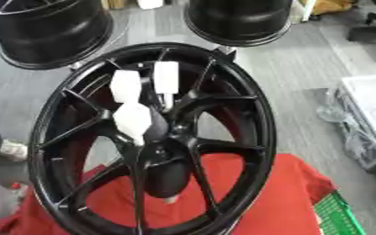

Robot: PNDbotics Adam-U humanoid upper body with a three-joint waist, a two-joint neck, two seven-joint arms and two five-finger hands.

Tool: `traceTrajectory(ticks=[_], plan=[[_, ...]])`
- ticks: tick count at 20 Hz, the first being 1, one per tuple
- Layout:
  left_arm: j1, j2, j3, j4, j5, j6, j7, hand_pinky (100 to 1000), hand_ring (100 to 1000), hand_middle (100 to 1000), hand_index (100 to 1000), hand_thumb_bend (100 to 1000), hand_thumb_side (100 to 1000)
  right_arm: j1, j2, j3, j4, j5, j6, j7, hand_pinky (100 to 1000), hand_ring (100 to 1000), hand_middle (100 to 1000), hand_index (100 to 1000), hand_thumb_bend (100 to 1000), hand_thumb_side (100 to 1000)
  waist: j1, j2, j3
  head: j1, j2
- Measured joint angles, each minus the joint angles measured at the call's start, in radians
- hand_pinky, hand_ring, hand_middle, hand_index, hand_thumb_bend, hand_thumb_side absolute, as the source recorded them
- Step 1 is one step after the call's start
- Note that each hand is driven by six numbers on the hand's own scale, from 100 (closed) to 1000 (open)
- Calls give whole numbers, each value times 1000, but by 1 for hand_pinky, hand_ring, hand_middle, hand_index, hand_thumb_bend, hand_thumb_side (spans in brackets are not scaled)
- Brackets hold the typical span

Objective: Pull the pin out of the wheel hub.

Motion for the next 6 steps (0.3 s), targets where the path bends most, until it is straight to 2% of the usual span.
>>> traceTrajectory(ticks=[4,6], plan=[[-2,-1,0,0,0,1,-2,790,834,909,953,343,943,36,41,2,-101,-50,-64,15,540,567,764,847,100,633,1,2,1,1,-1],[-6,-8,0,0,0,2,-5,790,833,909,953,345,946,41,75,22,-154,-70,-95,15,539,568,764,846,100,638,3,10,3,6,-4]])
